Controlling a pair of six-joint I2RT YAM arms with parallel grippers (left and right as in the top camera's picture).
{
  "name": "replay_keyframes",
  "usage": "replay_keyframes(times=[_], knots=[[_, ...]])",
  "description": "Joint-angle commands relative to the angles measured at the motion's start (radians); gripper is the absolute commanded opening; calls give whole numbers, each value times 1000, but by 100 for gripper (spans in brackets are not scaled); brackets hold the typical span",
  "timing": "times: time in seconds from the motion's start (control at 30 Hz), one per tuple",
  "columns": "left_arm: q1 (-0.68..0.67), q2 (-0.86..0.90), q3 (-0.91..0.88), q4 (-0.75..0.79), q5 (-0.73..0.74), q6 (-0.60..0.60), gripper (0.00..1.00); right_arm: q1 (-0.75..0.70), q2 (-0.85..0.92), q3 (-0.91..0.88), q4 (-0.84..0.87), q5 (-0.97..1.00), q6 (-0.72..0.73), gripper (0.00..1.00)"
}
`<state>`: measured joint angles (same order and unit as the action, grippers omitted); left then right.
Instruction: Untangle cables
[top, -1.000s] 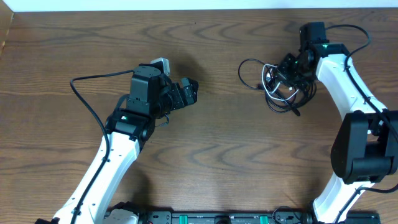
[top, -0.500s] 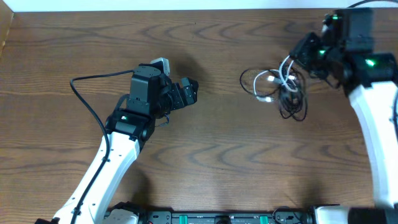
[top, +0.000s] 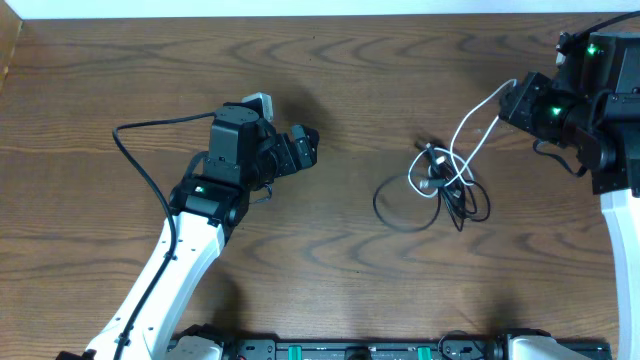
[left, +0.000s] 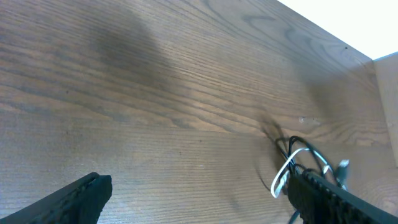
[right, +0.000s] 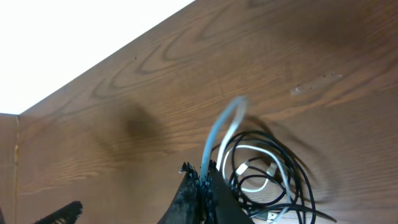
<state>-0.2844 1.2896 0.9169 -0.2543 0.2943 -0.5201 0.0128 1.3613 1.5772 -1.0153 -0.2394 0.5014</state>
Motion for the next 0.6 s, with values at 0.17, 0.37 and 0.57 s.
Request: replay_keyframes(times=[0.17,0.37,0.57], knots=[[-1,4,25,1,11,10,97,-8,-4,16,9,117,-74,1],[-1,4,25,1,11,10,97,-14,-5,17,143,137,-249,1],[-1,4,25,1,11,10,97,-18,-5,18,259,-217,-472,1]])
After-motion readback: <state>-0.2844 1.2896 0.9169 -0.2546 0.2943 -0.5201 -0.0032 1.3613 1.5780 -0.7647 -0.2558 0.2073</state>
